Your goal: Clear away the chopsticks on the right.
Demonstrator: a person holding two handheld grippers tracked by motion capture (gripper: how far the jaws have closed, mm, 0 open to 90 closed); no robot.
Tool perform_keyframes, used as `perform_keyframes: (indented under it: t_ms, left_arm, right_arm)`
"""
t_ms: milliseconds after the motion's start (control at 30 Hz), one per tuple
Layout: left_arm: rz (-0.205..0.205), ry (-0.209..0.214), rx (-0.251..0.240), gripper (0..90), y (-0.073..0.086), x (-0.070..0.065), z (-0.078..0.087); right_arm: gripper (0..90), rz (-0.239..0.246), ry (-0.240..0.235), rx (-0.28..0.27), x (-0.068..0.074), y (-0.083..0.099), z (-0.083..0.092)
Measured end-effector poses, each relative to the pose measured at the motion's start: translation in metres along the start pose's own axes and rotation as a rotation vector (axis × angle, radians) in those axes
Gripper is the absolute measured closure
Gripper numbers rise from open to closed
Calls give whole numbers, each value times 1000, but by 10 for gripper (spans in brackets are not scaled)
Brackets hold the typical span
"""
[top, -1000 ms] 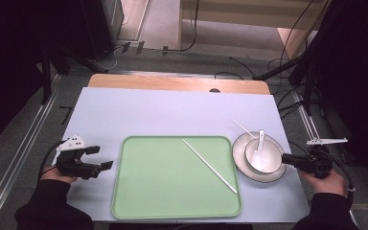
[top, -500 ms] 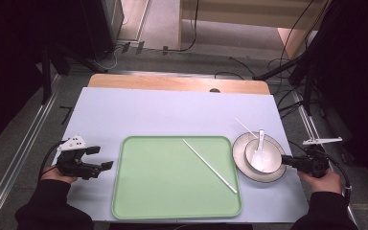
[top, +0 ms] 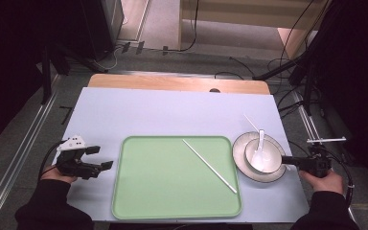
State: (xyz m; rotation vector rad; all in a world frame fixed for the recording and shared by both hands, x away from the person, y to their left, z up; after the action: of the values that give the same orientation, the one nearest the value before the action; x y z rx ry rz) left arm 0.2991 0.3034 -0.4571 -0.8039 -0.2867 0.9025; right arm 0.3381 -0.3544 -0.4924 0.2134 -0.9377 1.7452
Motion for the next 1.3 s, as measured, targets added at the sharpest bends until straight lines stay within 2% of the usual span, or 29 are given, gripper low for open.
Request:
perform_keyframes:
  t_ms: [200, 400, 433, 633, 733, 867, 1000, 1300]
  left_arm:
    - [-1, -2, 2, 177, 0, 0, 0]
    - [4, 2, -1, 177, 0, 1, 1]
    - [4, 2, -1, 177, 0, 1, 1]
    - [4, 4, 1, 177, 1, 1, 1]
    - [9, 6, -1, 177, 1, 1, 1]
    - [8, 9, -4, 177, 0, 1, 0]
    - [5, 5, -2, 177, 0, 0, 1]
    - [13, 7, -6, 176, 1, 1, 1]
  right_arm:
    - [852, -16, -7, -44, 3, -3, 10]
    - [852, -31, 12, -99, 7, -10, 29]
    - [852, -43, 7, -122, 10, -12, 35]
    - [852, -52, 0, -143, 21, -16, 46]
    - [852, -39, -8, -148, 32, -19, 51]
    - [852, -26, -16, -156, 42, -22, 52]
    - [852, -18, -22, -145, 48, -23, 50]
    - [852, 21, -43, -118, 74, -27, 40]
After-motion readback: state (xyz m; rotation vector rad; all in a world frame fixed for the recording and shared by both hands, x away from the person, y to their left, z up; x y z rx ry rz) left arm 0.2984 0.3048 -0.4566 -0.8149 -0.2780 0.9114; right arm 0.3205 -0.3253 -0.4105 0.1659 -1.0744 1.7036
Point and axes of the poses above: each handheld gripper's, and its own axes: z roughly backward along the jaws, y roughly out of its underside, x roughly to its left, the point moved 5 cm from there along -z, roughly forward along the jaws, and after that the axes turned 4 degrees about -y, right-handed, at the moved point
